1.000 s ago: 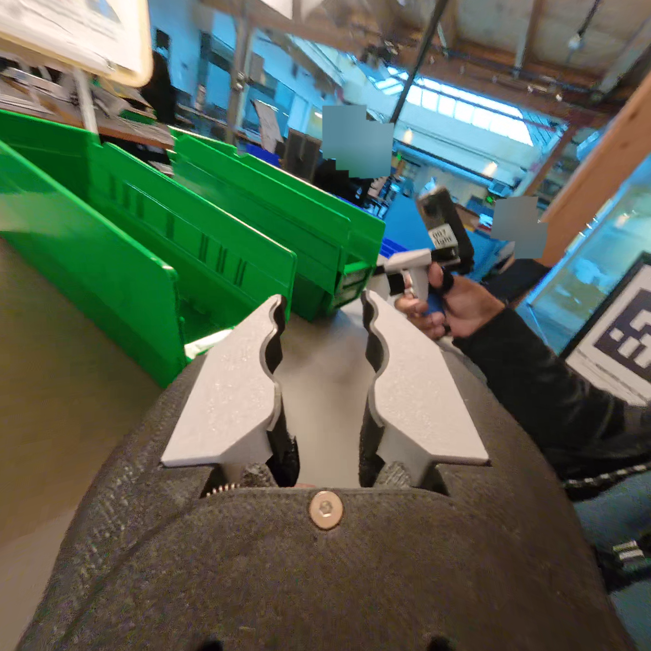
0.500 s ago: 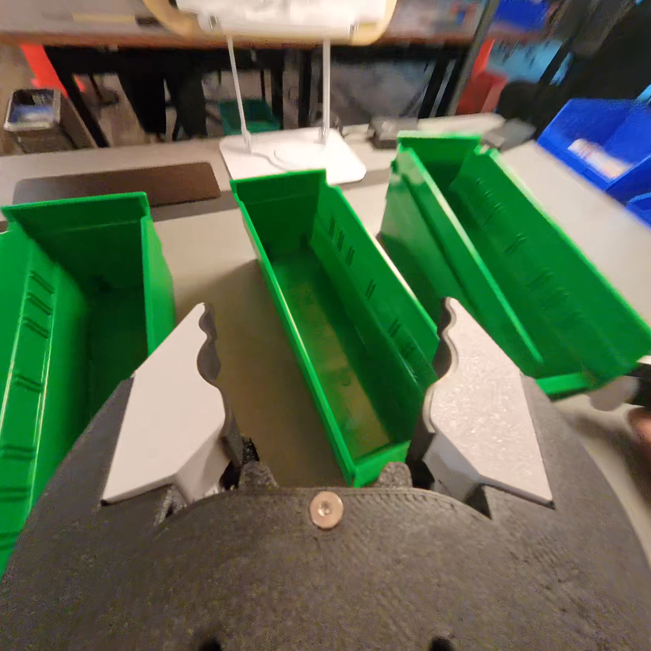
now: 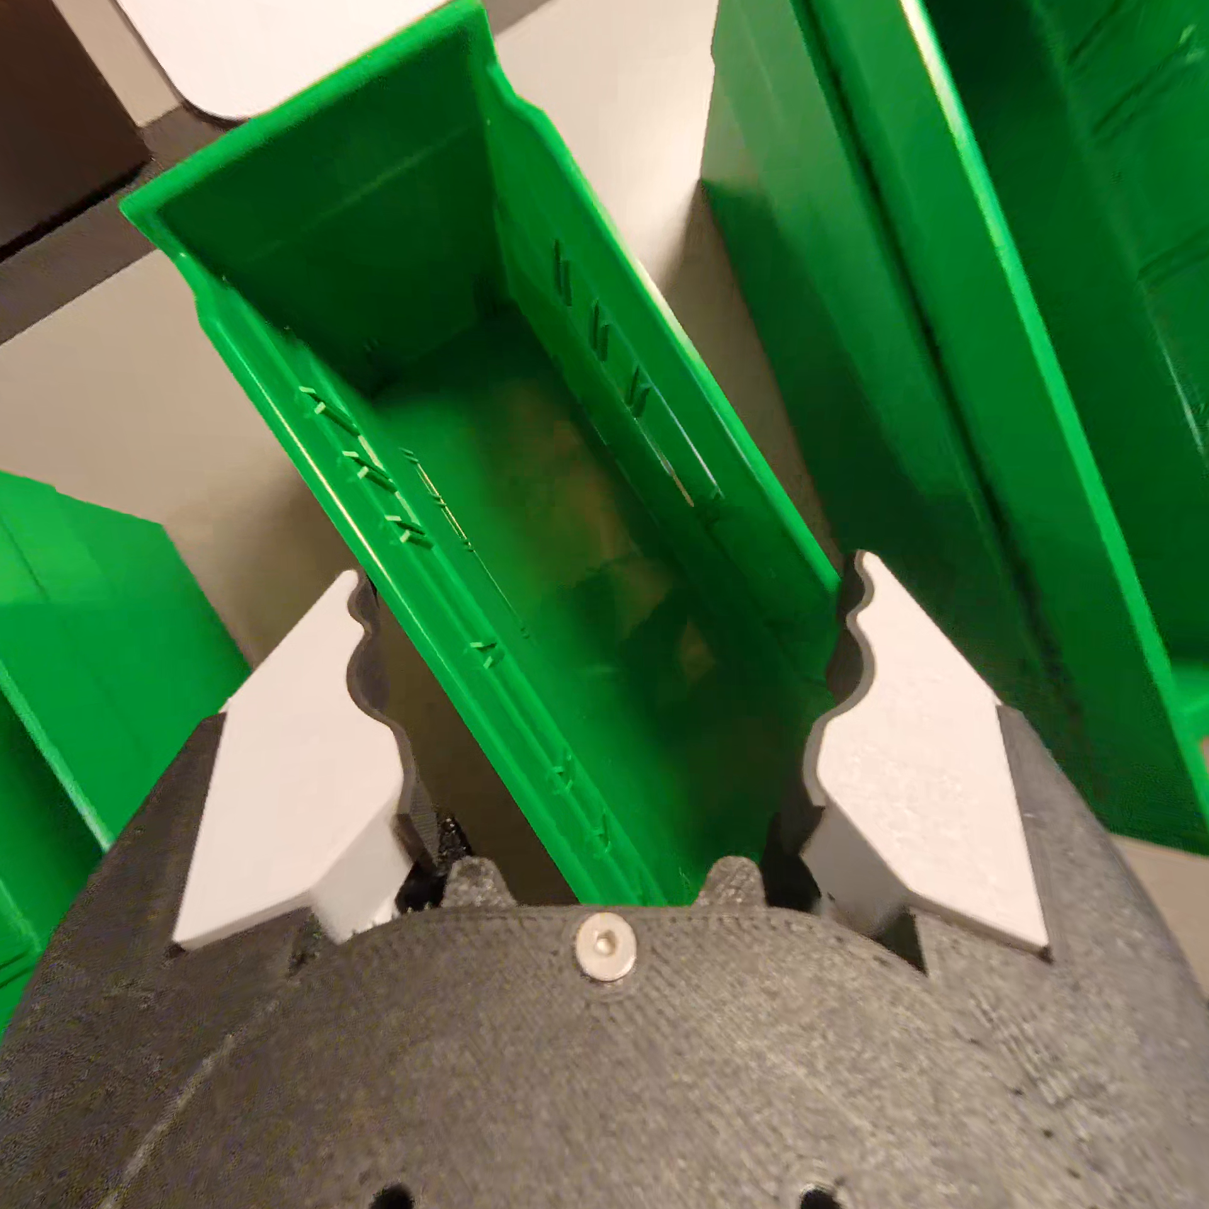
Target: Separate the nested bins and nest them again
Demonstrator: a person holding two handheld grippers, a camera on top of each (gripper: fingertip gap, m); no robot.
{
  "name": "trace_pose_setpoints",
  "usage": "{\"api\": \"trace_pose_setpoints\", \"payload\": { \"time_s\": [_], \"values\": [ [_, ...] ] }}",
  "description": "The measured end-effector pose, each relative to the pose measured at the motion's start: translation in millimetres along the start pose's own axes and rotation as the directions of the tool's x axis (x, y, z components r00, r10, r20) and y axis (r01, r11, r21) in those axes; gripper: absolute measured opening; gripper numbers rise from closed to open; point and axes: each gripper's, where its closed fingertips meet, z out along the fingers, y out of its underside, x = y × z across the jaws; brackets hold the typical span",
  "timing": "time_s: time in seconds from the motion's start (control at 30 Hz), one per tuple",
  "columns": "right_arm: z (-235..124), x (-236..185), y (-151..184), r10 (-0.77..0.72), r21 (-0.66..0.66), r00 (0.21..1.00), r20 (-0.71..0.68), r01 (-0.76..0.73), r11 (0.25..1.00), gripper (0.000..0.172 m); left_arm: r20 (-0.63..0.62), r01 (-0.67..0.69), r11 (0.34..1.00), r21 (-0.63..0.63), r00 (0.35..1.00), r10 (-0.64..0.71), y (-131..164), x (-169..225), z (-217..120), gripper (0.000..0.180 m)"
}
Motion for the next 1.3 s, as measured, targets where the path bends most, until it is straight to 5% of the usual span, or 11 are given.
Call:
{"api": "trace_pose_setpoints", "payload": {
  "time_s": [0.37,0.53,0.93,1.13,1.3],
  "values": [
    [-0.7,-1.8,-0.8,-0.003,0.007,1.000,0.012,0.003,1.000,0.105,0.206,-0.063,0.992,-0.106,0.975,0.084,-4.7,-38.1,-18.8,0.136],
    [-2.5,-4.3,-2.2,-0.018,0.021,1.000,0.019,0.017,1.000,0.103,0.167,-0.007,0.987,-0.158,0.985,0.033,5.8,-40.5,1.2,0.138],
    [-4.0,-6.6,-4.0,-0.006,0.031,0.999,0.047,0.004,1.000,0.102,0.152,-0.012,0.977,-0.211,0.987,0.045,9.0,-42.5,0.3,0.110],
    [-4.9,-6.6,-5.2,0.002,0.038,0.999,0.053,-0.004,0.999,0.102,0.139,0.035,0.996,-0.079,0.990,-0.023,-31.6,-37.1,-44.8,0.106],
    [-4.7,-6.6,-5.1,0.002,0.037,0.999,0.054,-0.004,0.999,0.102,0.048,0.035,0.996,0.081,0.998,-0.039,-88.2,5.2,-110.2,0.106]
  ]
}}
